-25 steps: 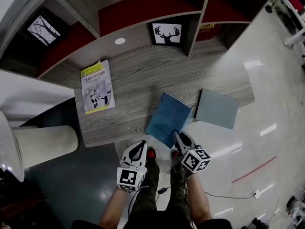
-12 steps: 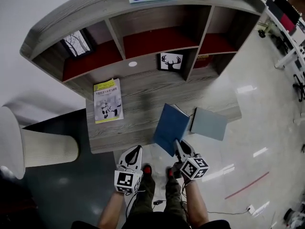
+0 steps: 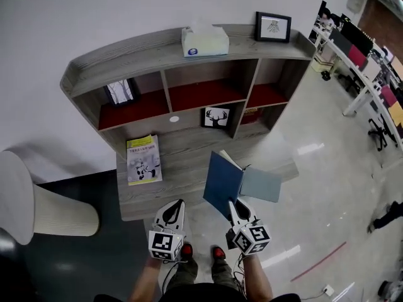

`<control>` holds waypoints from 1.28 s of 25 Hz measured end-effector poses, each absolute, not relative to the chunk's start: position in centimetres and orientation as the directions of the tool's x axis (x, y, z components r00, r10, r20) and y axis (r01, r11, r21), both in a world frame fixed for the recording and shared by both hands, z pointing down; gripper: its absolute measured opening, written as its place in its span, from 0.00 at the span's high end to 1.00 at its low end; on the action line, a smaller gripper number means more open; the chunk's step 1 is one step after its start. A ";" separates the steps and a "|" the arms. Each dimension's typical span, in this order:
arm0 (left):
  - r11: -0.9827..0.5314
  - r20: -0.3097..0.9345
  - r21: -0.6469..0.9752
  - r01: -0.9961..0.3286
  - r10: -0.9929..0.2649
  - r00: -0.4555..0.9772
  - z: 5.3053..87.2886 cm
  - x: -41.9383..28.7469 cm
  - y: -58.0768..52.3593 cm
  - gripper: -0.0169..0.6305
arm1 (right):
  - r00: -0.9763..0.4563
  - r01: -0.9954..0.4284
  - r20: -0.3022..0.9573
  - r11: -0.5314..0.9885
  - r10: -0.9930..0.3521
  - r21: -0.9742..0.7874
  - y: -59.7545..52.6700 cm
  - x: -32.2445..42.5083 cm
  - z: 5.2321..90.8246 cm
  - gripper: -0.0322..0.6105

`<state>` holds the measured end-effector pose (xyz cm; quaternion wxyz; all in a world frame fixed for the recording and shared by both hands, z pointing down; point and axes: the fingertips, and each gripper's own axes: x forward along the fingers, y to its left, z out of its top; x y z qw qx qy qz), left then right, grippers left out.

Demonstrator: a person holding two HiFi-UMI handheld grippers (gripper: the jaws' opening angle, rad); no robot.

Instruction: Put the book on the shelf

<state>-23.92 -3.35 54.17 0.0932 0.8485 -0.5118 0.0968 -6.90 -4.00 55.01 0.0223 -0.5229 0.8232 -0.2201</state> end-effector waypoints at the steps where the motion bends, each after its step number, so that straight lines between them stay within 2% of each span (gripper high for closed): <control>1: -0.462 0.248 0.061 -0.885 -0.852 0.462 53.6 -24.0 -3.5 0.96 | -0.445 -0.862 0.188 0.362 -0.875 -0.356 -3.7 -7.0 54.1 0.85; 10: -0.525 0.154 0.024 -0.851 -0.839 0.522 48.5 -24.3 -2.6 0.96 | -0.387 -0.914 0.131 0.362 -0.913 -0.182 -1.2 -8.3 48.5 0.85; 22: -0.589 0.115 0.003 -0.808 -0.802 0.586 46.9 -26.8 -1.6 0.96 | -0.342 -0.931 0.078 0.327 -0.936 -0.162 0.5 -11.1 46.6 0.85; 32: -0.599 0.095 -0.035 -0.800 -0.799 0.594 45.9 -28.3 -3.2 0.96 | -0.300 -0.952 -0.003 0.299 -0.954 -0.069 -1.0 -11.2 42.5 0.85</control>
